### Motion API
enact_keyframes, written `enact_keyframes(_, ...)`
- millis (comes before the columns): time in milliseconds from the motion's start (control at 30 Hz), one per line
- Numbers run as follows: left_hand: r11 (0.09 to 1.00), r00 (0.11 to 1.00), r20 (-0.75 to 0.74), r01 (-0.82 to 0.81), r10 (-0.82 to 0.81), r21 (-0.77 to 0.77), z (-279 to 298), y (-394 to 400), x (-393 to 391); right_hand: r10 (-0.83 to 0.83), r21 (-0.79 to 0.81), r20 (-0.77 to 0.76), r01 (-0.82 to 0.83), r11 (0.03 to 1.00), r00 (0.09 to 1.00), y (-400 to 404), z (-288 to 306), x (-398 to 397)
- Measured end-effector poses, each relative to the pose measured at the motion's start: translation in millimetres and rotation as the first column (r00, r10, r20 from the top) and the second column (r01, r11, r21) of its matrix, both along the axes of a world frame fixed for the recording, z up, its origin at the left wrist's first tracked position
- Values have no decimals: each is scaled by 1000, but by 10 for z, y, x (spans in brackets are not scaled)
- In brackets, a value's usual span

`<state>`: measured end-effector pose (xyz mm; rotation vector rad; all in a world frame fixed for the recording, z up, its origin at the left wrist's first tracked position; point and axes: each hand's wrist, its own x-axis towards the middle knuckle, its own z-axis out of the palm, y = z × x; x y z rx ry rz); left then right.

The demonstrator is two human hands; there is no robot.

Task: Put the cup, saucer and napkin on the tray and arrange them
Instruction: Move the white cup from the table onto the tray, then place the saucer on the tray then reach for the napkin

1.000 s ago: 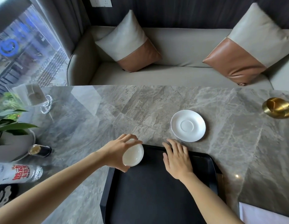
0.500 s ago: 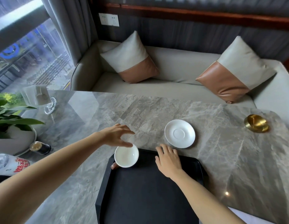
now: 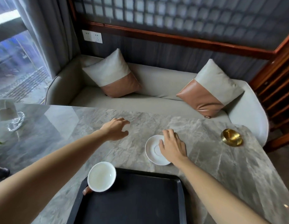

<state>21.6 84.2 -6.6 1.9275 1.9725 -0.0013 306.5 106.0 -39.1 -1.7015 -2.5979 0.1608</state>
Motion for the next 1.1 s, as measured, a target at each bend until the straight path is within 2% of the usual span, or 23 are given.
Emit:
enact_keyframes(100, 997, 993, 88, -76, 77, -10, -119, 152, 180, -61, -30, 2, 61, 998, 998, 202, -52, 144)
enact_keyframes(200, 989, 979, 145, -133, 141, -65, -299, 278, 392, -187, -144, 6, 185, 972, 982, 315, -167, 225)
enact_keyframes(367, 920, 946, 182, -197, 269, -338, -576, 476, 772, -350, -389, 85, 355, 850, 933, 410, -406, 322)
enact_keyframes(467, 888, 938, 217, -155, 270, -433, -687, 534, 960, -356, -527, 57, 331, 783, 933, 450, -533, 356)
enact_keyframes(600, 880, 940, 242, -105, 240, -464, -769, 565, 1149, -376, -672, -46, 249, 697, 926, 450, -575, 363)
enact_keyframes(800, 895, 971, 187, -52, 148, -443, -780, 508, 1286, -430, -715, -125, 220, 663, 894, 382, -573, 391)
enact_keyframes(933, 888, 958, 226, -58, 178, -457, -689, 426, 1321, -495, -729, -179, 223, 647, 850, 247, -486, 490)
enact_keyframes(1100, 907, 970, 211, -19, 118, -422, -504, 250, 1386, -543, -736, -226, 223, 639, 809, 22, -304, 609)
